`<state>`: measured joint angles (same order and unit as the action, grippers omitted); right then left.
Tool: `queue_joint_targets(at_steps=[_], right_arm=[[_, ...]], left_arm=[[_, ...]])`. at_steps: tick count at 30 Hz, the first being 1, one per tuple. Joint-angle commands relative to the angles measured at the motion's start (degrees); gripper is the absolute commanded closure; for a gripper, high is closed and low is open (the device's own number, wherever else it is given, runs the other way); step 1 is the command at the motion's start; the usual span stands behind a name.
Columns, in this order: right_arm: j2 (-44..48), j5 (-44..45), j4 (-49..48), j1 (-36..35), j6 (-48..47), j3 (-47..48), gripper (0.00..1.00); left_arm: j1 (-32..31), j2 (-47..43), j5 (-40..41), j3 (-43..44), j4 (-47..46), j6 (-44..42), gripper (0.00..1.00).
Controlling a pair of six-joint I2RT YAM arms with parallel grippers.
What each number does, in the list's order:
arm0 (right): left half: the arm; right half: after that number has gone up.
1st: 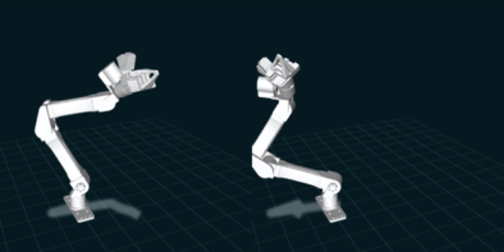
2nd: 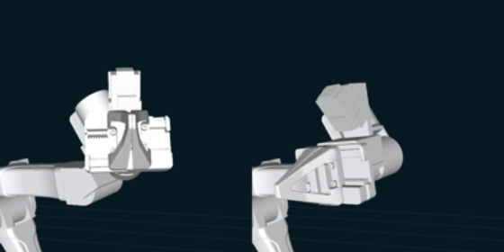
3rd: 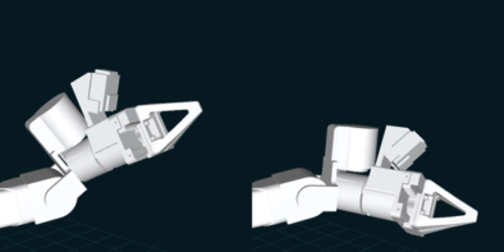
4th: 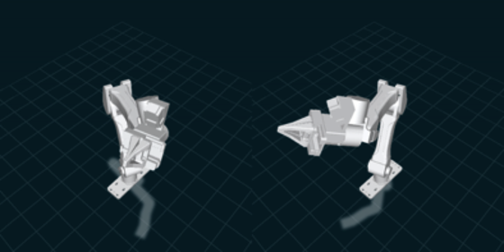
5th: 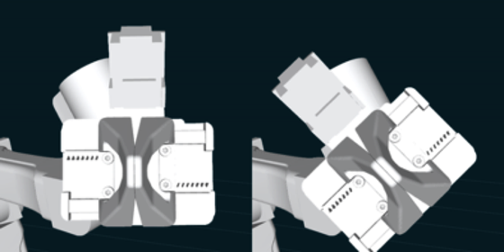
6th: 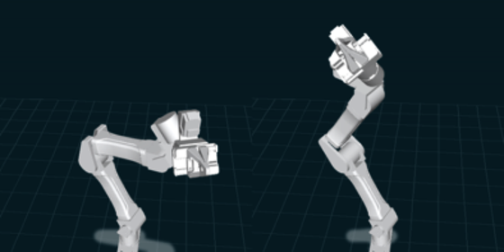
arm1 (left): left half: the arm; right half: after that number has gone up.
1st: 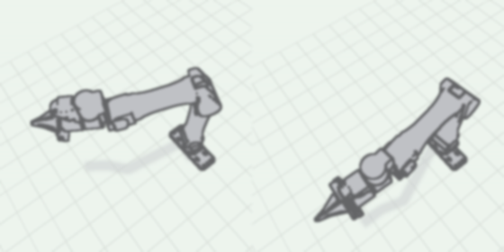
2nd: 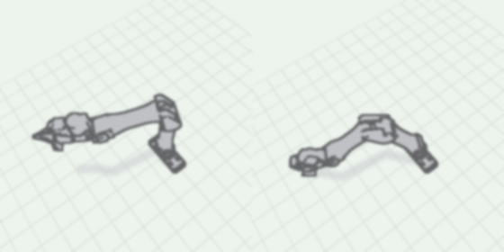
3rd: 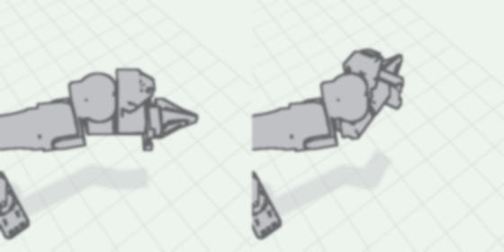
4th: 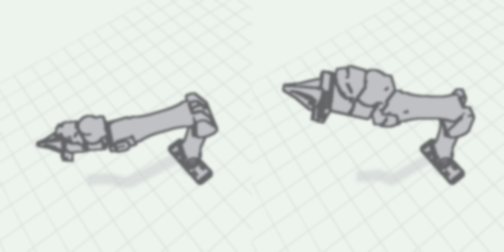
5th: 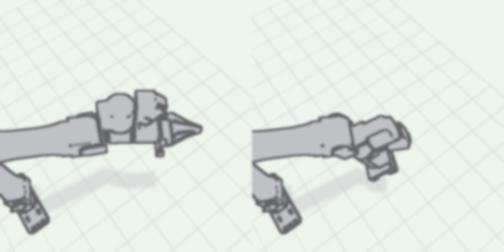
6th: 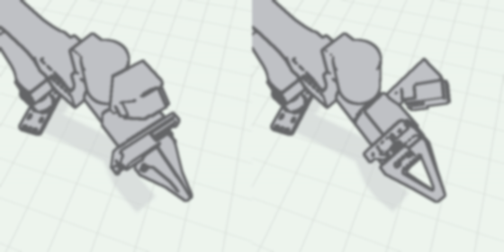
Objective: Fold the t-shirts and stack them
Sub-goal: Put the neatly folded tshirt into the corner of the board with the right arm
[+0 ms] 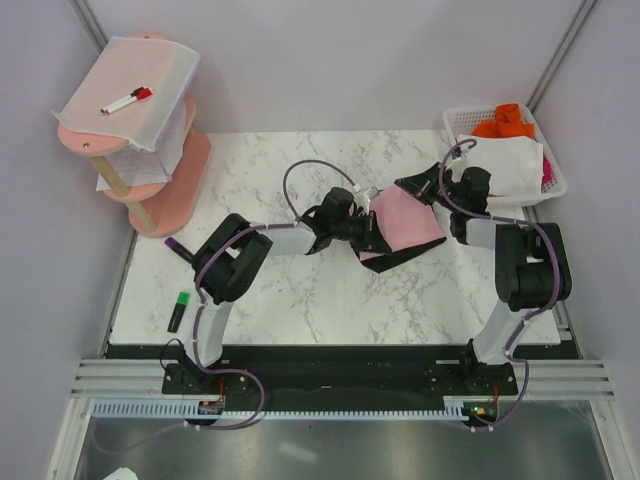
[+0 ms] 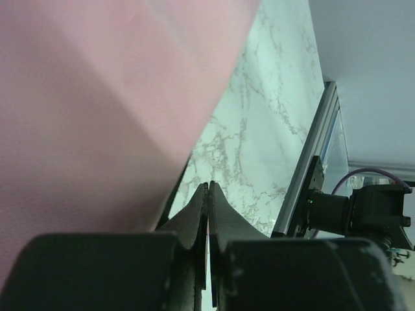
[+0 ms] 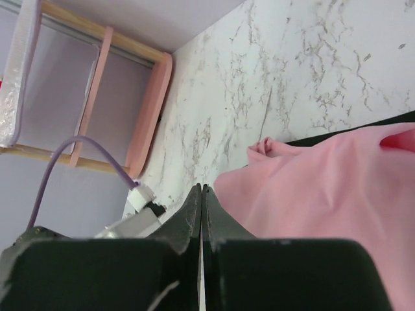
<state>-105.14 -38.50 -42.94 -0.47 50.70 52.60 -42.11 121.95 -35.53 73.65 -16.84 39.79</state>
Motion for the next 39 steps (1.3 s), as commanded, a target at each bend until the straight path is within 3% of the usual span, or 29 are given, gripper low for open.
queue_joint_targets(at_steps=[1, 10, 15, 25, 33, 39], right_arm=[[3.6, -2.5, -1.0, 0.2, -1.4, -6.1, 1.00], [0.1, -3.2, -4.0, 0.3, -2.5, -17.9, 1.00], [-0.5, -3.4, -4.6, 0.3, -2.2, -17.8, 1.00], [-2.5, -1.1, -1.6, 0.3, -0.7, -1.9, 1.00], [-15.1, -0.2, -2.0, 0.3, 1.6, 10.8, 1.00], [-22.3, 0.6, -2.1, 1.9, 2.0, 13.1, 1.00]], left_arm=[[1.2, -5.2, 0.4, 3.5, 2.6, -4.8, 0.98], [9.1, -10.8, 0.1, 1.5, 4.4, -5.8, 0.98], [14.0, -13.1, -0.2, -0.4, 5.4, -6.8, 0.98], [15.7, -13.2, 0.8, -3.2, 7.3, -7.8, 0.98], [15.7, -12.2, 0.6, -4.2, 6.9, -7.4, 0.98], [15.7, -13.5, 0.5, -5.8, 6.4, -7.3, 0.98]])
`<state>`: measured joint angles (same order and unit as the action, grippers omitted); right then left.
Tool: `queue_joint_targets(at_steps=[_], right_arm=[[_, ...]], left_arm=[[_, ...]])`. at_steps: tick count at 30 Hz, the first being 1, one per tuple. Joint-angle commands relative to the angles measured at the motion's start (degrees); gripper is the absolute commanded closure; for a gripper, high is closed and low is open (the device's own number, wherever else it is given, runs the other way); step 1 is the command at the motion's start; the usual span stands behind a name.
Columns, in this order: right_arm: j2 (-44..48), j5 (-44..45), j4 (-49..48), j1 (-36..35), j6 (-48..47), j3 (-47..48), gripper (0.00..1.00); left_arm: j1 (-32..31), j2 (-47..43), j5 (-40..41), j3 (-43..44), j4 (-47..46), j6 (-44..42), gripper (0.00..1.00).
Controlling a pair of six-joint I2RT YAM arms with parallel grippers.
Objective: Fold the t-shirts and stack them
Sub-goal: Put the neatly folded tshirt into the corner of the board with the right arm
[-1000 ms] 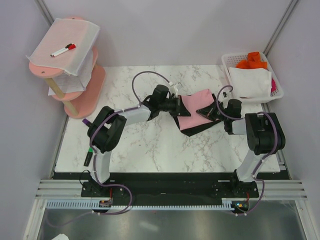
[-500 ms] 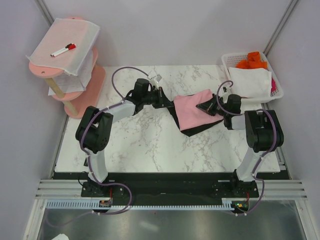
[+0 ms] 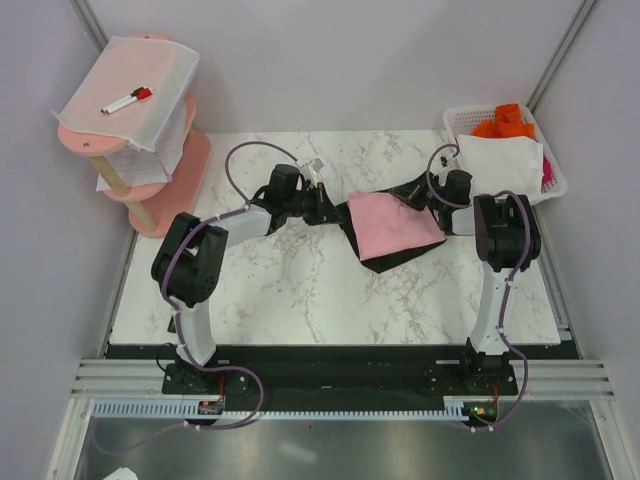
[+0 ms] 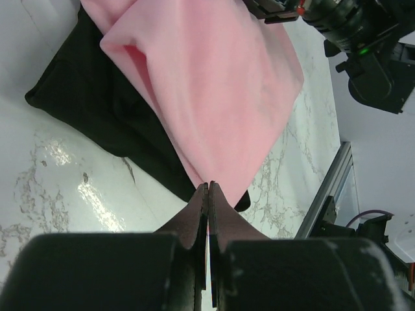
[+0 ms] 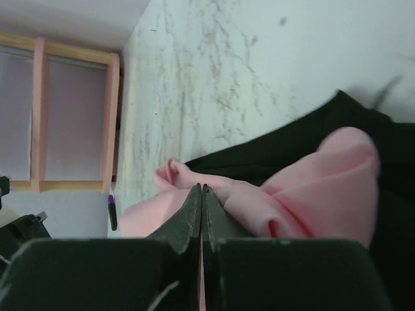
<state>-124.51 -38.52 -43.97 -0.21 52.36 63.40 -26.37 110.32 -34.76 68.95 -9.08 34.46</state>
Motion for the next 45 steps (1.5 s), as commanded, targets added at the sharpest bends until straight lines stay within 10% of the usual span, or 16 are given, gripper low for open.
queue_joint_targets(at_steps=[1, 11, 22, 33, 45], right_arm=[[-4.2, 0.6, -0.7, 1.8, 0.3, 2.5, 1.00], [5.8, 0.7, 6.2, 0.7, -5.1, 2.1, 1.00], [4.1, 18.1, 52.2, -15.8, -31.4, 27.7, 1.00], [-8.3, 28.4, 66.4, -21.0, -35.2, 42.3, 1.00], [-9.8, 38.2, 75.8, -21.6, -39.3, 43.7, 1.00]], left_arm=[[-0.1, -2.1, -0.2, -1.2, -1.4, -2.0, 0.98], [-0.1, -3.9, 1.4, -2.4, -1.0, -2.7, 0.98], [0.0, -8.4, 18.1, -0.7, 13.3, -8.3, 0.98], [2.8, -12.6, 34.6, 0.1, 26.7, -9.5, 0.05], [3.5, -12.3, 34.6, -0.7, 27.5, -9.8, 0.02]])
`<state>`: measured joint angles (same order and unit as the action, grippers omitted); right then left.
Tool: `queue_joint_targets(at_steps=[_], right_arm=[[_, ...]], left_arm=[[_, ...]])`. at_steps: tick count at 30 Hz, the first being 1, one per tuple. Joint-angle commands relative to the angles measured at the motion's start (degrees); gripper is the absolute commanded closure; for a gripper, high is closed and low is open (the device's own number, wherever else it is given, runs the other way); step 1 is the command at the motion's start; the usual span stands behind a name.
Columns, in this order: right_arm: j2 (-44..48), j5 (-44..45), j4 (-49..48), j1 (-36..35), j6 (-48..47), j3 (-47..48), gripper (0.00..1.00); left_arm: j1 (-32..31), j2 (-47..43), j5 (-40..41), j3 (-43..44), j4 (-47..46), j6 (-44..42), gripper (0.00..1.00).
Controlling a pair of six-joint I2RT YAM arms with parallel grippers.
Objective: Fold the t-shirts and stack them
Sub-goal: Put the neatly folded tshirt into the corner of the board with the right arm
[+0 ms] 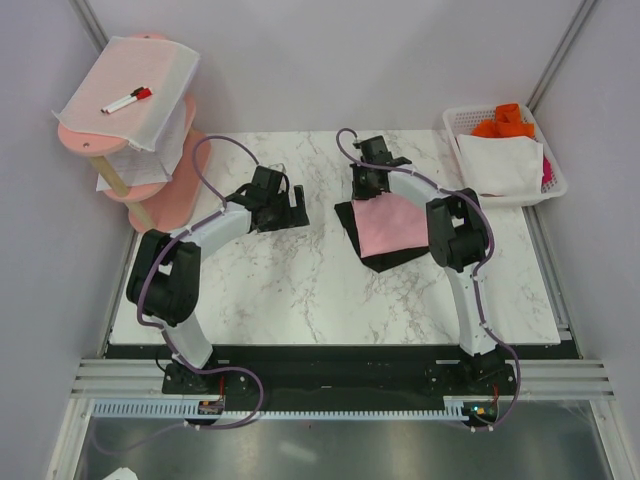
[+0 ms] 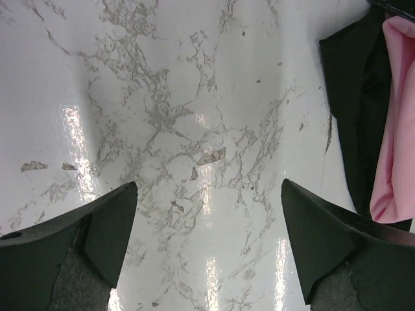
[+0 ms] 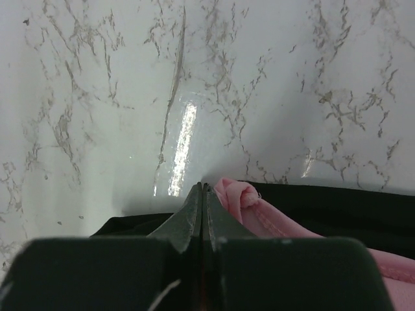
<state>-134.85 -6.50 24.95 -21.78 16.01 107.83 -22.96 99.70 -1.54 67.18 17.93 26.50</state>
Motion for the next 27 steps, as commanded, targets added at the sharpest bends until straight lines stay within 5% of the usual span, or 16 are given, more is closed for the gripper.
queue_joint_targets(at_steps=[1, 15, 27], right_arm=[[1.0, 6.2, 7.3, 0.0, -3.1, -2.8, 1.00], [14.0, 15.1, 7.8, 0.0, -1.2, -26.4, 1.00], [28.9, 11.3, -0.1, -4.7, -3.0, -28.6, 1.00]], left_arm=[[0.1, -1.7, 1.3, 1.0, 0.4, -1.8, 0.02], [0.2, -2.1, 1.4, 1.1, 0.7, -2.2, 0.02], [0.3, -2.0, 2.8, 0.7, 0.7, -2.6, 0.01]])
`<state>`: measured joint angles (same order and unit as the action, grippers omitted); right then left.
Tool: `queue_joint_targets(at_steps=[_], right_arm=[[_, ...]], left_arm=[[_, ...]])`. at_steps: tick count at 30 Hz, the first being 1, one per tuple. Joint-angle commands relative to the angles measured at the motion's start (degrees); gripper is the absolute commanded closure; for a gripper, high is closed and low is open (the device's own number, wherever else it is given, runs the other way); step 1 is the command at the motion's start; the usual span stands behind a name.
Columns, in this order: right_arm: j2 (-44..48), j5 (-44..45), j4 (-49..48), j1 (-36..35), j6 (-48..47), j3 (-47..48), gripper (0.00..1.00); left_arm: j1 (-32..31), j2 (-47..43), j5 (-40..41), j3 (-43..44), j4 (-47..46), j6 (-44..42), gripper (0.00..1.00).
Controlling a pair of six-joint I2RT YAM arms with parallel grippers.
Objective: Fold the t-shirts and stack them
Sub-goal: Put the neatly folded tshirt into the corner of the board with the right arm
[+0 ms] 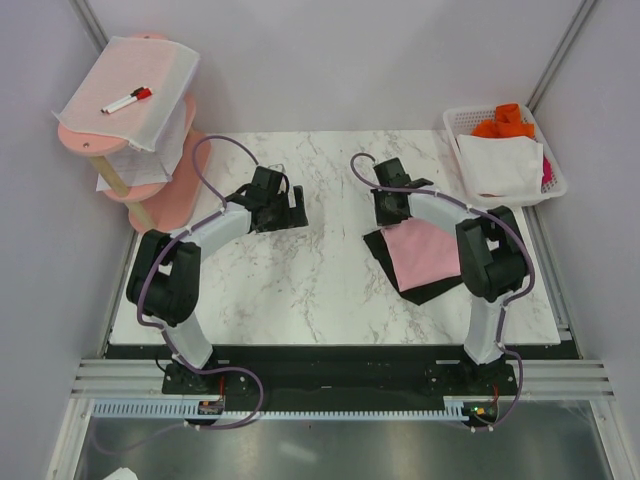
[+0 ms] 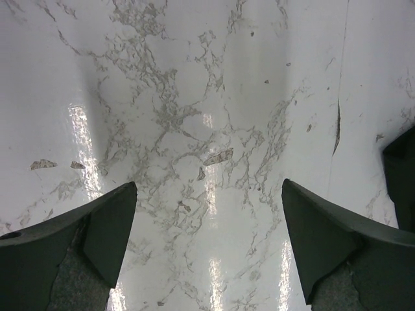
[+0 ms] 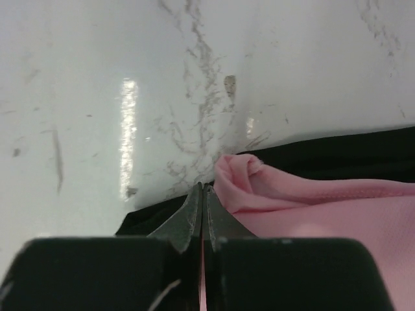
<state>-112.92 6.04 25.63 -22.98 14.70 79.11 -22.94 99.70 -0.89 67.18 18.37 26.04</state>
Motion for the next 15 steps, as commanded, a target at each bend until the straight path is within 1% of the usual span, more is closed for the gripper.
queue_joint_targets(at_steps=[1, 5, 8, 11, 15], right_arm=[[8.1, -0.9, -0.8, -4.3, -1.8, 0.0, 1.00], [9.4, -0.9, -0.9, -8.8, -2.0, -1.9, 1.00], [8.5, -2.0, -1.2, -10.9, -1.6, -3.9, 1.00], [6.6, -2.3, -1.1, -12.3, -0.8, -5.5, 1.00], [6.6, -2.7, -1.8, -13.0, 0.1, -7.6, 1.00]], left_arm=[[0.3, -1.7, 2.1, 0.6, 0.3, -2.0, 0.01], [0.4, -1.1, 2.1, 0.4, 0.3, -2.0, 0.00], [0.3, -0.6, 1.9, 0.3, 0.3, -2.0, 0.00], [0.4, -0.6, 1.9, 0.2, 0.3, -2.0, 0.00], [0.3, -0.7, 2.0, 0.1, 0.3, -2.0, 0.00]])
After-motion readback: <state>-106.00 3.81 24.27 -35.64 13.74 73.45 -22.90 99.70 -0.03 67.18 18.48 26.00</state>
